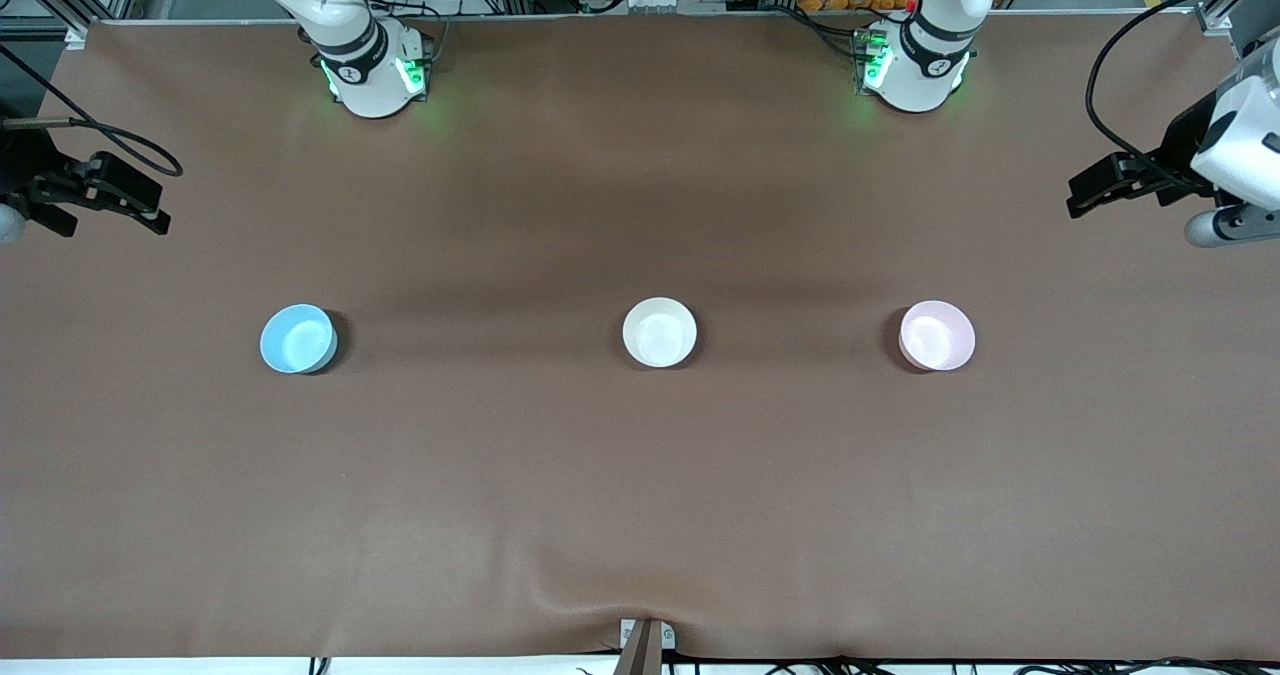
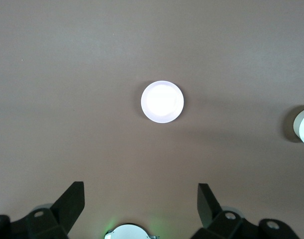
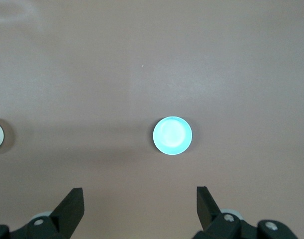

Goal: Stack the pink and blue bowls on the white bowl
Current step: 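Move the left gripper over the pink bowl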

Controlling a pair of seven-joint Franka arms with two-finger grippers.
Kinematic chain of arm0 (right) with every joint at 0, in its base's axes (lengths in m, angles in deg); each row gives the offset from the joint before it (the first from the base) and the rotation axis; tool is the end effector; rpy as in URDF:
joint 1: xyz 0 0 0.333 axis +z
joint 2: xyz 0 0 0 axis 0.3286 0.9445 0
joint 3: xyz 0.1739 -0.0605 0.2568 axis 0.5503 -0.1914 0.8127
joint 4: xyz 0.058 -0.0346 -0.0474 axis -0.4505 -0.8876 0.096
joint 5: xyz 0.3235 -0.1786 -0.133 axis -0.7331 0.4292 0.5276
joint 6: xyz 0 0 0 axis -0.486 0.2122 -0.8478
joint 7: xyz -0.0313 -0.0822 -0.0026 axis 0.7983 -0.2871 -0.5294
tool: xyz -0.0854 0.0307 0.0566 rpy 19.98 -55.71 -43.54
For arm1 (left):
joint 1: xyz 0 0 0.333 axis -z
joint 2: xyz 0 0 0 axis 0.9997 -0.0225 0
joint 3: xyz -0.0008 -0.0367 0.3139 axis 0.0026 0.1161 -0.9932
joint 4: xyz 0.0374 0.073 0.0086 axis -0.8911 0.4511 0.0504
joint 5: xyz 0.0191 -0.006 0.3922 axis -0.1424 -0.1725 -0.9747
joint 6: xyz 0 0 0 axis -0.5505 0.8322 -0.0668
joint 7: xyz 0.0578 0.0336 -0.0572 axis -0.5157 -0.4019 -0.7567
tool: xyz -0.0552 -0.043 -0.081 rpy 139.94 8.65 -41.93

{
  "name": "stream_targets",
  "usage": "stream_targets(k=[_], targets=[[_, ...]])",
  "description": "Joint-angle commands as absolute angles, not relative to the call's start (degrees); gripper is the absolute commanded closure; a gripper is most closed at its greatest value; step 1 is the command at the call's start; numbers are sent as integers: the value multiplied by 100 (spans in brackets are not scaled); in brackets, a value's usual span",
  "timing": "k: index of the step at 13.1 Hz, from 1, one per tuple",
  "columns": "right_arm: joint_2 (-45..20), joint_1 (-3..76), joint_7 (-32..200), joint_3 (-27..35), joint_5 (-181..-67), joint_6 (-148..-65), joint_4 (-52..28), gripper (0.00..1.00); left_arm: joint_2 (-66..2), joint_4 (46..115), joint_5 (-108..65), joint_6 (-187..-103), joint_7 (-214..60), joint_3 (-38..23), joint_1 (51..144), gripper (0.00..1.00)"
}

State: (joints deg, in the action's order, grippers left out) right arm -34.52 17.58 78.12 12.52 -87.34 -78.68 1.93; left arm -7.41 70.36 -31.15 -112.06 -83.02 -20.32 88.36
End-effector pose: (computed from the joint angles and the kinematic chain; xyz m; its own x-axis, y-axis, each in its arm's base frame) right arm 0.5568 0.0141 0.6525 0.9995 0.0116 0.0300 0.0118 -0.9999 -0.0057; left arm 0.5445 -0.0461 0.6167 0.9870 0.1261 -0.0994 0.1233 -0.9918 -0.0336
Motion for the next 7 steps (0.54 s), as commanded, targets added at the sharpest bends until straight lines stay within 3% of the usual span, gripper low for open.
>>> stream_targets(k=[1,7], targets=[[-3388,1663,7881,1300,-8771,-7805,316,0,-579,7323,-2996,-11357,-8130,-2053,8810,0],[-3388,1637,7881,1300,-8780,-7831,298,0,-588,8446,-3049,-12620,-8121,-2079,8634,0]])
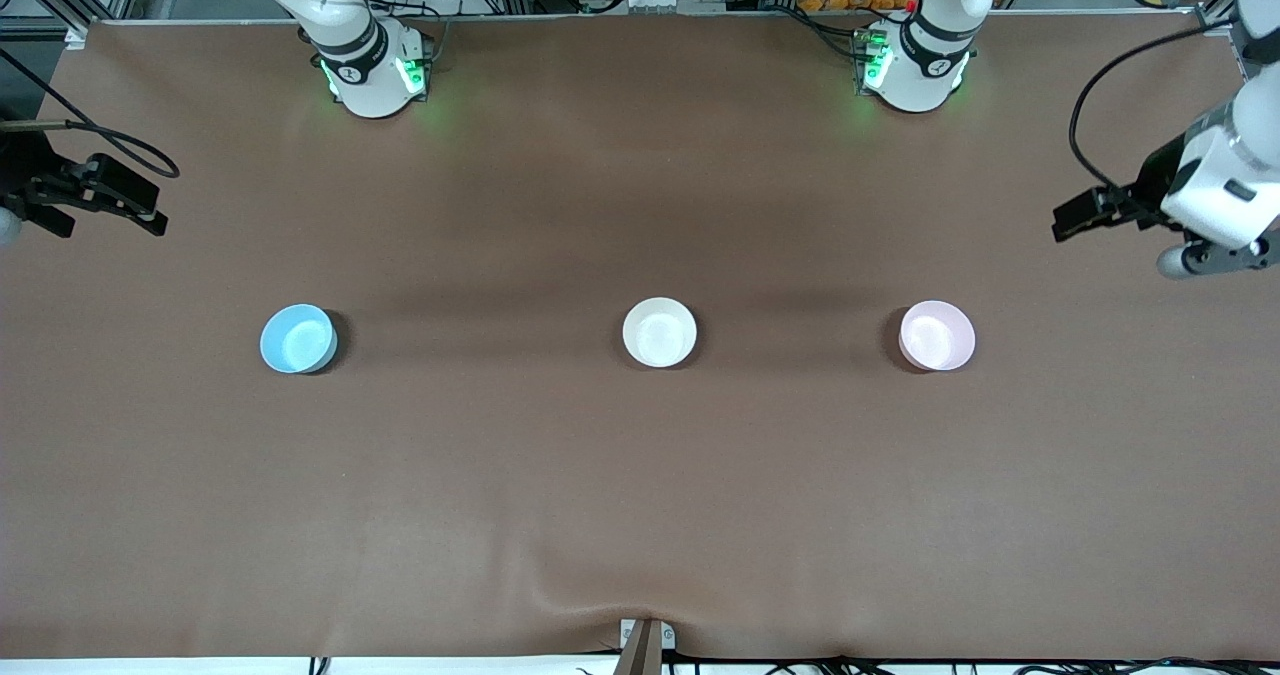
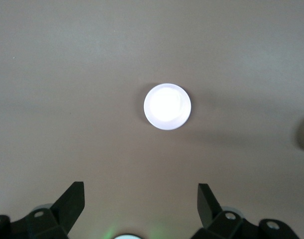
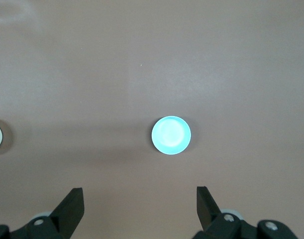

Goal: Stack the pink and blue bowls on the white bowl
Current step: 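Move the left gripper over the pink bowl, then lower the left gripper and grasp the pink bowl rim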

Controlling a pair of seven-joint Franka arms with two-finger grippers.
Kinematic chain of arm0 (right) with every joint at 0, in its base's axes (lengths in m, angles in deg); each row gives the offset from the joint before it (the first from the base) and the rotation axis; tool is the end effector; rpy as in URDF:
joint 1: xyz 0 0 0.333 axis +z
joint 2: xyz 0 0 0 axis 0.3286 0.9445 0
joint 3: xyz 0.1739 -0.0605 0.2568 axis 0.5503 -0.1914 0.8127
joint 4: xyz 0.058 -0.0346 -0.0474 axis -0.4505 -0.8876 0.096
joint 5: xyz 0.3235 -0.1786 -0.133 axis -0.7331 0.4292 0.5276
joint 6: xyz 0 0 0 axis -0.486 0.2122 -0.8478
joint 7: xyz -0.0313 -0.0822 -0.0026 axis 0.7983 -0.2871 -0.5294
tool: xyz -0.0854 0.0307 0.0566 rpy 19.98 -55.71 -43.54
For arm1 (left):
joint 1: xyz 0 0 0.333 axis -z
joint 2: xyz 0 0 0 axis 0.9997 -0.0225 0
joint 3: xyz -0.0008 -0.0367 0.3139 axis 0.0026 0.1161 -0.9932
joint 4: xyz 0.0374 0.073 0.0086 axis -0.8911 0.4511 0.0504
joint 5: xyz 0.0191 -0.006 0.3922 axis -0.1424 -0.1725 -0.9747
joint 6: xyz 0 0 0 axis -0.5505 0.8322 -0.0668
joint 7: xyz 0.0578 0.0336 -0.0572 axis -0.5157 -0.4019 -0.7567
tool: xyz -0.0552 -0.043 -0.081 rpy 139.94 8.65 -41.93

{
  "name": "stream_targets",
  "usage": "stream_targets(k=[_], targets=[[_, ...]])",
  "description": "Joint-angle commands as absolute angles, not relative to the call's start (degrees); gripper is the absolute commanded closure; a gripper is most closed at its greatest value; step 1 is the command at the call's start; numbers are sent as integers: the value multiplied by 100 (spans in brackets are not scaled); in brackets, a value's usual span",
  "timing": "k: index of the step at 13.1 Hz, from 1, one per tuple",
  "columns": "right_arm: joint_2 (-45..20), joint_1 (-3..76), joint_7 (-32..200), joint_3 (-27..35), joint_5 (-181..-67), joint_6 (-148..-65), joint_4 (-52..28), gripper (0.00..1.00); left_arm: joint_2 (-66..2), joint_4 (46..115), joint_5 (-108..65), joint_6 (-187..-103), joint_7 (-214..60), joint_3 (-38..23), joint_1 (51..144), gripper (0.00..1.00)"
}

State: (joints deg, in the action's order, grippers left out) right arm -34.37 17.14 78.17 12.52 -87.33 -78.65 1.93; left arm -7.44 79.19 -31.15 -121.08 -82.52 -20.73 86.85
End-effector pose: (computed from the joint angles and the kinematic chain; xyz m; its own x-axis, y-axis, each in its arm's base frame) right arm 0.5577 0.0097 0.6510 0.9996 0.0048 0.0268 0.0050 -1.0000 -0.0056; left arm 0.5546 -0.0286 0.5568 0.9842 0.1484 -0.0970 0.1459 -0.9888 -0.0321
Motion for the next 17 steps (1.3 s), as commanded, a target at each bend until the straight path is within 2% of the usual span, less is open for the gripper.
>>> stream_targets(k=[1,7,11,17], targets=[[-3388,1628,7890,1300,-8780,-7831,307,0,-640,8613,-3057,-12884,-8121,-2079,8634,0],[-3388,1611,7890,1300,-8780,-7822,316,0,-1272,9607,-3066,-14677,-8121,-2079,8432,0],[-3388,1593,7890,1300,-8780,-7787,307,0,-2089,9731,-3066,-15531,-8121,-2079,8353,0],[-3388,1602,7890,1300,-8780,-7787,298,0,-2662,9854,-3058,-16174,-8130,-2062,8353,0]])
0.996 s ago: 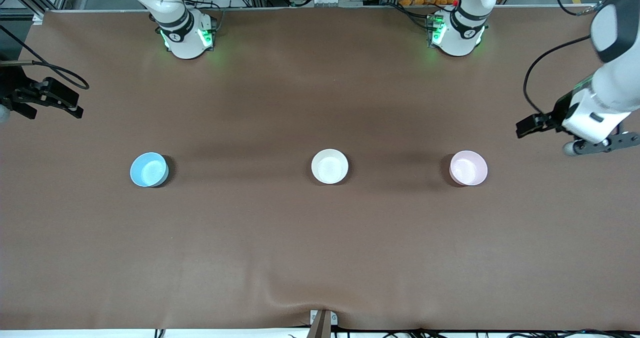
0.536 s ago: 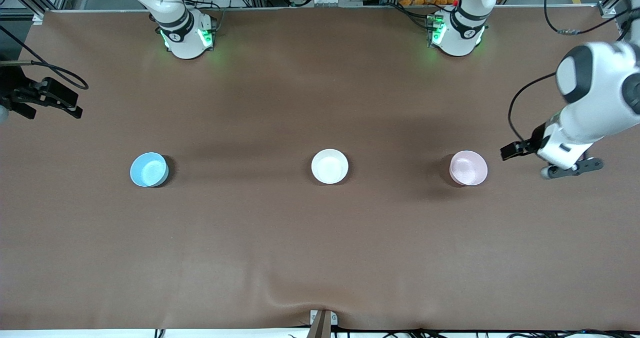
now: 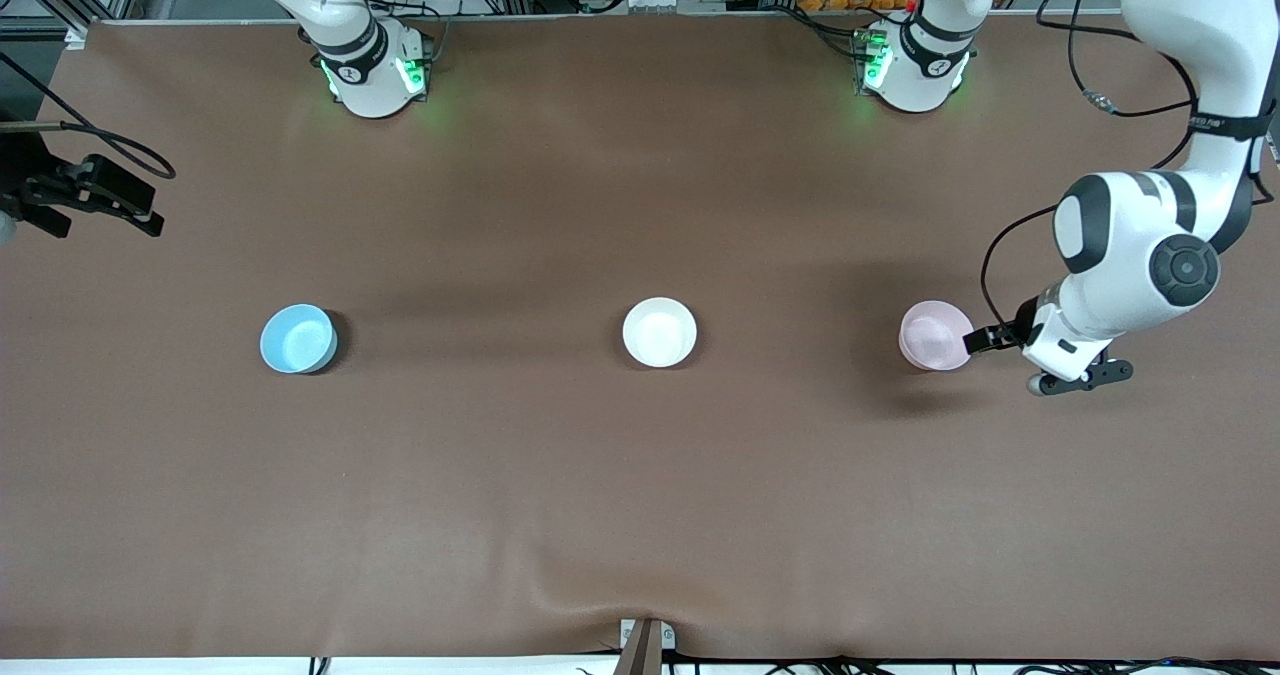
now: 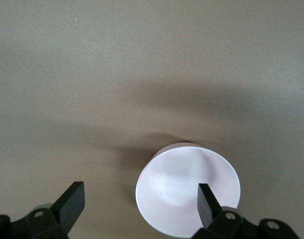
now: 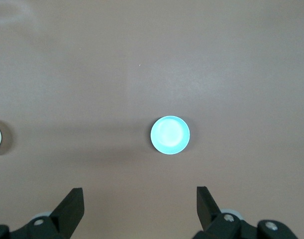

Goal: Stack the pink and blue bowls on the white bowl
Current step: 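Lower the left gripper and grasp the pink bowl rim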

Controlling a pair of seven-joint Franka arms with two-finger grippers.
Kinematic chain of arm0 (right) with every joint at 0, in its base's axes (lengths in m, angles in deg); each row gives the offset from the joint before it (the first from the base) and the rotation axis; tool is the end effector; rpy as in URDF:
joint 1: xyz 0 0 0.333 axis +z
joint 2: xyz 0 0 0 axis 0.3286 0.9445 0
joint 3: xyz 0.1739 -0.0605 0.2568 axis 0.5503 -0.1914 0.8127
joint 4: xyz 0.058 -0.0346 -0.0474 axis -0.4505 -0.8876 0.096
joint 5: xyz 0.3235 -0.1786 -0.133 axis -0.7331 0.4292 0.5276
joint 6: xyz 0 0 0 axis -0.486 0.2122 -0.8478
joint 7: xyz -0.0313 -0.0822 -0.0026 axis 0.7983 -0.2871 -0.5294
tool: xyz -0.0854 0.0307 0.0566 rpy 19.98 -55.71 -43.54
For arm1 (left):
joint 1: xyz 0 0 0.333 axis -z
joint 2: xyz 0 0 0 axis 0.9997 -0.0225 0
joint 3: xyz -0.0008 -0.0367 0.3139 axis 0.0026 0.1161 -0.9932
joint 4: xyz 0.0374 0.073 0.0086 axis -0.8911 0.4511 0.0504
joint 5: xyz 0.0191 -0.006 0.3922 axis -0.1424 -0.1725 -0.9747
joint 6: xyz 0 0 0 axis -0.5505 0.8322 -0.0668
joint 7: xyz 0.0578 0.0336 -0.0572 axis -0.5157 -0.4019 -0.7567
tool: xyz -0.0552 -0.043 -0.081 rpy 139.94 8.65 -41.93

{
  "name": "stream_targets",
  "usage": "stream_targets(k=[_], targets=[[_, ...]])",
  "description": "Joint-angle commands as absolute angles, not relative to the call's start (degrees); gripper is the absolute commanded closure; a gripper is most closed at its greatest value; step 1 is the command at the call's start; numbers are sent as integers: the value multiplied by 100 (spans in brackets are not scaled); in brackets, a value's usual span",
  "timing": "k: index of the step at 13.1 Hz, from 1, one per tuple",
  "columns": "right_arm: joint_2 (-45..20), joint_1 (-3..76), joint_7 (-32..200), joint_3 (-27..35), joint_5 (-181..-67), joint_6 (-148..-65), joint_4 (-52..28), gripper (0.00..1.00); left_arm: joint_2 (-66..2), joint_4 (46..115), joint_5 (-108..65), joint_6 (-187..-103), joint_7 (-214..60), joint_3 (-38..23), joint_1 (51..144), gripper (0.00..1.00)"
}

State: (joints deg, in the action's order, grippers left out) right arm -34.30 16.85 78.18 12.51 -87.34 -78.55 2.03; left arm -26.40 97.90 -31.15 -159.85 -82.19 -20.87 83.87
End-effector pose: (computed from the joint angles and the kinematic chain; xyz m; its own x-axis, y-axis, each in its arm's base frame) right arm 0.5579 0.0068 0.6510 0.9997 -0.0002 0.0256 -0.0001 -1.0000 -0.0058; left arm 0.5883 0.0014 0.2691 0.9781 0.1908 -0.0833 0.1918 -0.9814 0.0031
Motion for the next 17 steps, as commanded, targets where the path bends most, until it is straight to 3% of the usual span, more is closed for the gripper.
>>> stream_targets(k=[1,4,9,14,17], targets=[[-3388,1602,7890,1300,-8780,-7787,298,0,-2732,9854,-3057,-16200,-8130,-2062,8353,5],[-3388,1602,7890,1300,-8780,-7796,298,0,-2855,9941,-3049,-16271,-8130,-2053,8379,27],[-3388,1602,7890,1300,-8780,-7796,298,0,-2943,10311,-3049,-16674,-8121,-2062,8370,47],[-3388,1593,7890,1300,-8788,-7796,298,0,-3075,10320,-3049,-16781,-8130,-2053,8388,100],[-3388,1593,7890,1300,-8788,-7787,298,0,-3040,10320,-3049,-16798,-8130,-2044,8414,100]])
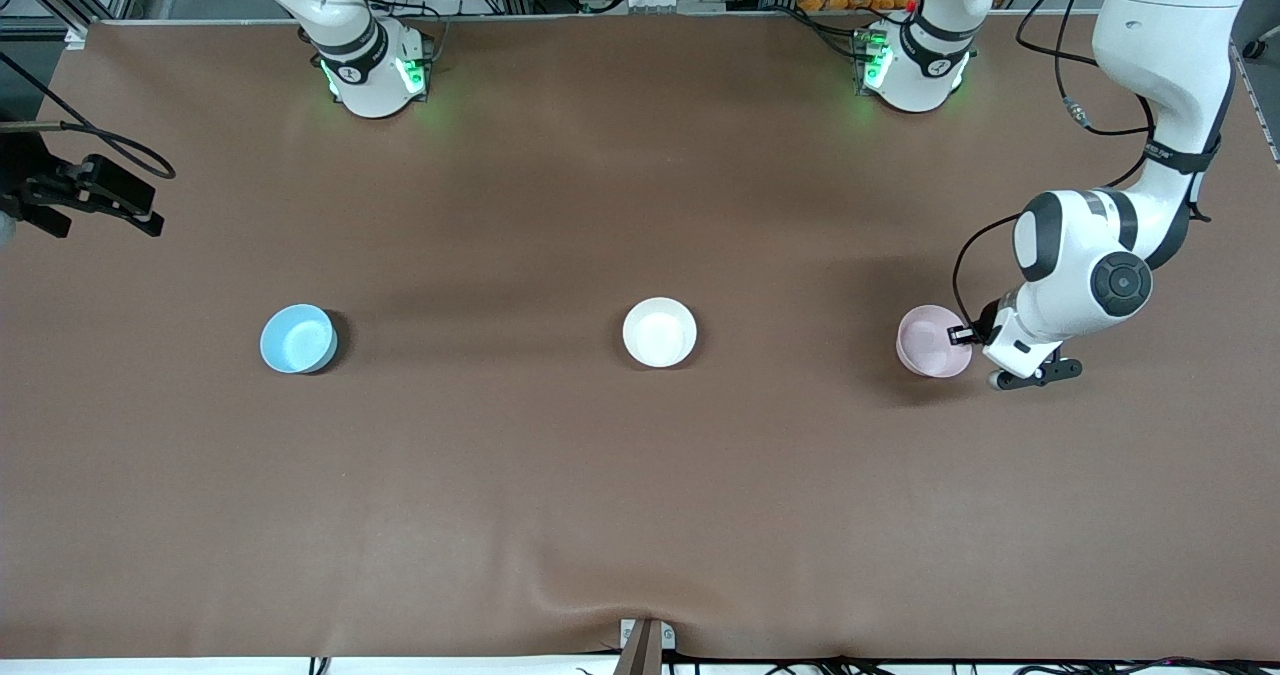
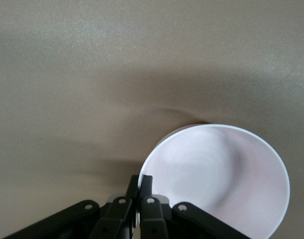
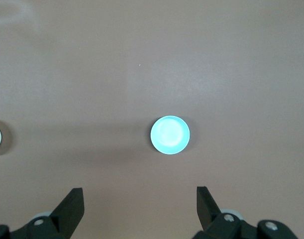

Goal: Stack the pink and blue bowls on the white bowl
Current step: 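Lower the left gripper and grasp the pink bowl rim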

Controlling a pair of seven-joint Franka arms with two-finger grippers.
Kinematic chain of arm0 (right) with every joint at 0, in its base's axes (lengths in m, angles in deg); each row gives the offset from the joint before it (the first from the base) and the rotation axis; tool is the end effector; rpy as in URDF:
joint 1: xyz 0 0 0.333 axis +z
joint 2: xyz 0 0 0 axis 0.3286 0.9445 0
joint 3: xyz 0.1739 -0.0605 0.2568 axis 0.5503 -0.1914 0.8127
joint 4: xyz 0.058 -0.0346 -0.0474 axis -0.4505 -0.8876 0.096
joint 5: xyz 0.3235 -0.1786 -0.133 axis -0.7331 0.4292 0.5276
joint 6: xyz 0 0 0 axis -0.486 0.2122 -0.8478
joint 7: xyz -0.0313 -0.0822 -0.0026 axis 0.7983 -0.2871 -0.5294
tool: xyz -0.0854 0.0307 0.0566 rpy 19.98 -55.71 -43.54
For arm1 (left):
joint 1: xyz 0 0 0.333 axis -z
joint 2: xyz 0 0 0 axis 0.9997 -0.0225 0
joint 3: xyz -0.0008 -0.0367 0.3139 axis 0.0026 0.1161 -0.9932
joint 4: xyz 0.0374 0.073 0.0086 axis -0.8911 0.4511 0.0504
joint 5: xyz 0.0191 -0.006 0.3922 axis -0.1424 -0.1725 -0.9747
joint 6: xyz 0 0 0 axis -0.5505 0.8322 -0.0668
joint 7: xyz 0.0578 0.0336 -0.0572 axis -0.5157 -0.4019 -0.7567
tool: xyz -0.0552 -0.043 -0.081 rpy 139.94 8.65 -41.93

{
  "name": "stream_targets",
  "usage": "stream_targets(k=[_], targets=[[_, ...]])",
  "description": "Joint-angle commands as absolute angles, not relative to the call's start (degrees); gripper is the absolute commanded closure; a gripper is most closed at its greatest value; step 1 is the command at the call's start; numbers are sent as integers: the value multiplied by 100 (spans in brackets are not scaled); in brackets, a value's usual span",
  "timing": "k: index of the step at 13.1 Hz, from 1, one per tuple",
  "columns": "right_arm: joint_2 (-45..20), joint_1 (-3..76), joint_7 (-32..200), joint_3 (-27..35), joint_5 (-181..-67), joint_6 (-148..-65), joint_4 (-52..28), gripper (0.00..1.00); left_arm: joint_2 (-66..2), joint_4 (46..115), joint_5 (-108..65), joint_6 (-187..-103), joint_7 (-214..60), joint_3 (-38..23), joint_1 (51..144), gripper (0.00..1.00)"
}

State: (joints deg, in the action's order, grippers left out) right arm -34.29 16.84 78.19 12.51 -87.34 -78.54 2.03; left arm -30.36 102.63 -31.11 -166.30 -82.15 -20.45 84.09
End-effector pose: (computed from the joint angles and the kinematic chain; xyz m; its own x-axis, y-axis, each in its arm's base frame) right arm 0.5579 0.0067 0.6509 0.9997 -0.0002 0.0253 -0.0001 -1.0000 -0.0058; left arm 0.5651 -0.0065 0.2064 0.9761 0.1793 -0.1229 0.1814 -0.9834 0.0057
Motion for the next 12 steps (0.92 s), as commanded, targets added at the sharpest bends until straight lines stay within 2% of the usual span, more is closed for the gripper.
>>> stream_targets(k=[1,6,9,12], targets=[[-3388,1593,7890,1300,-8788,-7787,298,0,-2988,10329,-3049,-16789,-8147,-1966,8414,100],[-3388,1549,7890,1300,-8797,-7787,290,0,-2479,10206,-3049,-16307,-8436,-1334,8405,100],[-3388,1540,7890,1300,-8797,-7787,290,0,-2144,10049,-3031,-16034,-9024,-701,8405,100],[-3388,1549,7890,1300,-8806,-7787,298,0,-2327,9496,-2996,-15893,-9578,-174,8449,100]])
